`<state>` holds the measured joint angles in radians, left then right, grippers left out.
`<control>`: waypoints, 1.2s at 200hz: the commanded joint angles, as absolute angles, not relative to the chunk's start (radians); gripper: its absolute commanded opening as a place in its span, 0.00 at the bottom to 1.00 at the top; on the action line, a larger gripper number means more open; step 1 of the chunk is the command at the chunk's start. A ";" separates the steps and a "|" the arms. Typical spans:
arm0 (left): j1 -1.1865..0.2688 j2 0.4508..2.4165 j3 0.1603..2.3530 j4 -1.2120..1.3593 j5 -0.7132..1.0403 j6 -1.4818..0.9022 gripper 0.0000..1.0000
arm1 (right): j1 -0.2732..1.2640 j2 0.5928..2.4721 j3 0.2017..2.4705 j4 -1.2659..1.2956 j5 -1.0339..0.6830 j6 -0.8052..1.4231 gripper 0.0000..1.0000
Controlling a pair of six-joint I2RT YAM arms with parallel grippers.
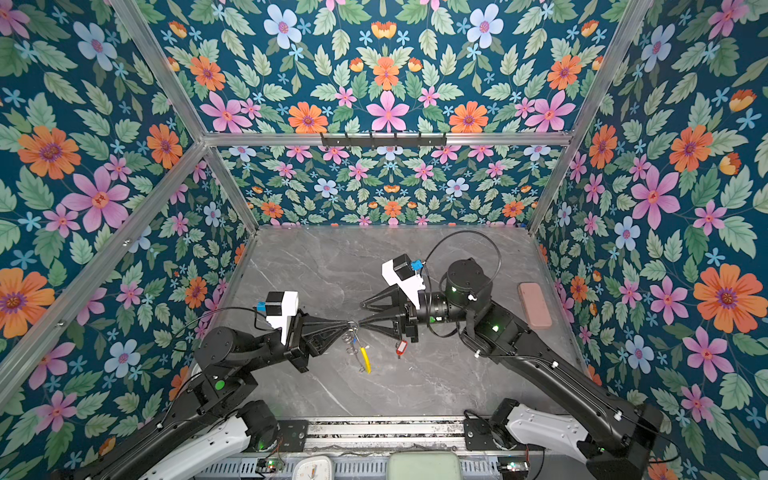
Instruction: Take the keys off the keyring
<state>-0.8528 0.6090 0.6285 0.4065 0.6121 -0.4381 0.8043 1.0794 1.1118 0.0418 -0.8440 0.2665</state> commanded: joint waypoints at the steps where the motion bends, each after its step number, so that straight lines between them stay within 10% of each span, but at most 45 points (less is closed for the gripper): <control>1: -0.853 0.606 0.627 0.455 0.601 -0.430 0.00 | 0.814 1.086 1.106 0.135 -0.894 0.322 0.35; 164: -0.853 0.614 0.624 0.437 0.574 -0.446 0.00 | 0.831 1.100 1.120 0.043 -0.858 0.291 0.00; 190: -0.852 0.613 0.651 0.337 0.580 -0.453 0.37 | 0.831 1.092 1.175 -0.136 -0.817 0.211 0.00; 240: -0.851 0.706 0.823 -0.005 0.691 -0.401 0.41 | 0.831 1.127 1.337 -0.600 -0.727 -0.031 0.00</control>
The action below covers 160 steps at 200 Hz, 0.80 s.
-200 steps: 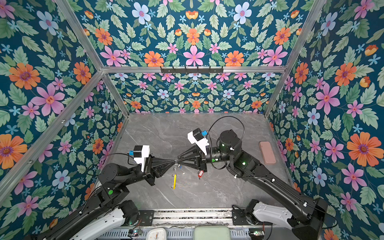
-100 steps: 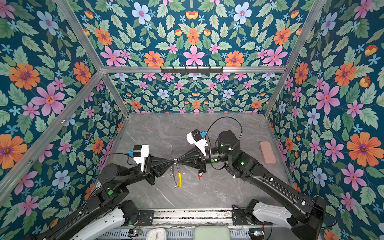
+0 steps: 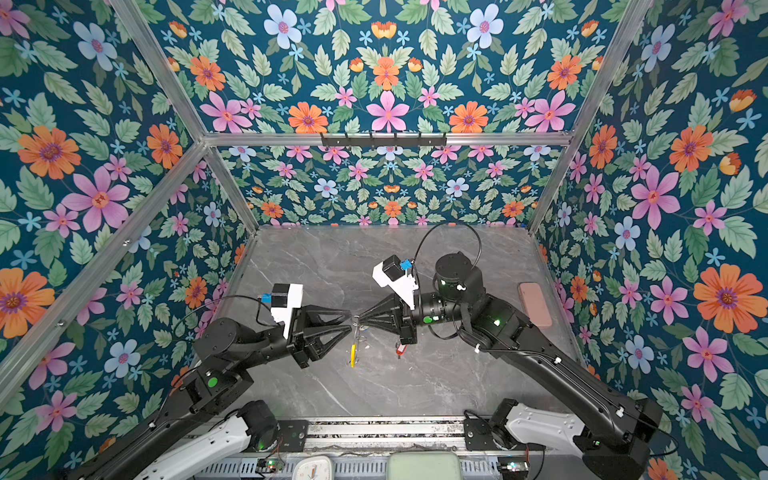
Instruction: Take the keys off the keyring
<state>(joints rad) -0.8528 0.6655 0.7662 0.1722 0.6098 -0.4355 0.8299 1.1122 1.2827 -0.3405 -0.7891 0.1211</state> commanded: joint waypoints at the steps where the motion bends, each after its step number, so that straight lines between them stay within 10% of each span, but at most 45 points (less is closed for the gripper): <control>1: -0.851 0.708 0.827 -0.010 0.693 -0.400 0.41 | 0.831 1.128 1.339 -0.606 -0.724 -0.035 0.00; 88: -0.851 0.852 0.983 -0.201 0.786 -0.331 0.17 | 0.831 1.166 1.419 -0.759 -0.704 -0.127 0.00; 160: -0.851 0.871 0.988 -0.198 0.806 -0.333 0.16 | 0.832 1.166 1.426 -0.730 -0.688 -0.115 0.00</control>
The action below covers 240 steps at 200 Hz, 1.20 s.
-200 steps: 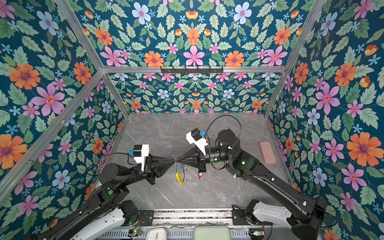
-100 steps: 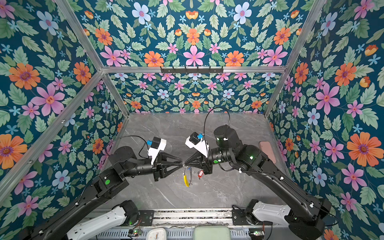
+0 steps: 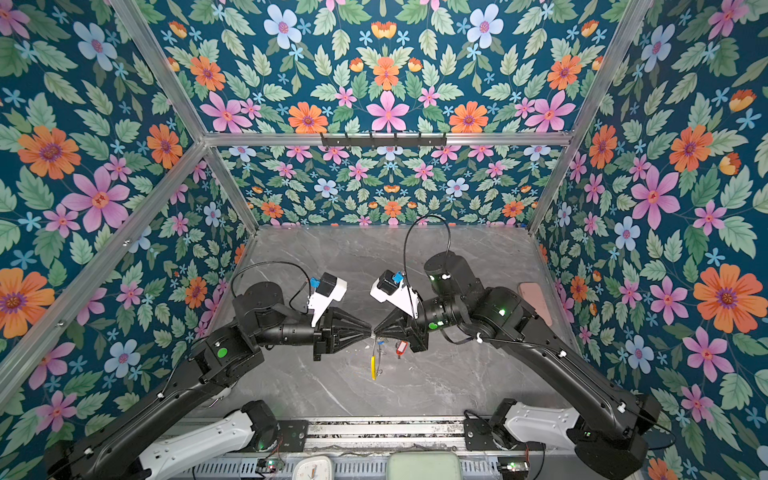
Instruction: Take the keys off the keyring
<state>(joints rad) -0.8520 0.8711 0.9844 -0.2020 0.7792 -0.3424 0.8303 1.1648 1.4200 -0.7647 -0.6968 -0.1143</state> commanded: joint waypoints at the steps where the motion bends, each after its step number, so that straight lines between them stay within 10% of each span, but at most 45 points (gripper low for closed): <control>1: -0.851 0.871 0.988 -0.197 0.807 -0.333 0.16 | 0.832 1.166 1.425 -0.729 -0.687 -0.115 0.00; 66: -0.851 0.872 0.983 -0.188 0.808 -0.334 0.19 | 0.831 1.163 1.421 -0.686 -0.689 -0.095 0.00; 140: -0.851 0.849 0.966 -0.128 0.782 -0.322 0.00 | 0.841 1.161 1.405 -0.603 -0.681 -0.053 0.00; 182: -0.851 0.784 0.924 -0.052 0.734 -0.309 0.00 | 0.843 1.022 1.227 -0.378 -0.533 -0.003 0.43; 240: -0.851 0.718 0.861 0.044 0.750 -0.325 0.00 | 0.850 0.948 1.048 -0.190 -0.612 0.038 0.58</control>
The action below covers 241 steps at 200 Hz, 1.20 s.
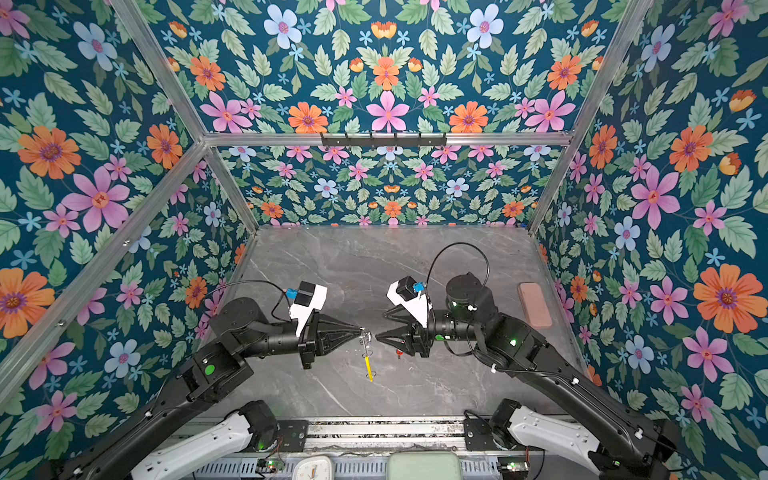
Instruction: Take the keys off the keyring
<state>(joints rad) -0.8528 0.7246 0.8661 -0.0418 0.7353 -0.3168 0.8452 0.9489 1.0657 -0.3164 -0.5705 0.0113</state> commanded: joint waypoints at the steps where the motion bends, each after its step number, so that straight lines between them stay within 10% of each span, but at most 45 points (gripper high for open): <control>1: -0.851 0.718 0.861 0.043 0.750 -0.324 0.00 | 0.851 0.948 1.048 -0.189 -0.616 0.038 0.58; 80: -0.851 0.726 0.837 0.115 0.787 -0.367 0.00 | 0.916 1.003 1.054 -0.188 -0.558 0.001 0.58; 241: -0.851 0.706 0.828 0.119 0.679 -0.372 0.00 | 0.923 1.003 1.065 -0.206 -0.614 0.000 0.00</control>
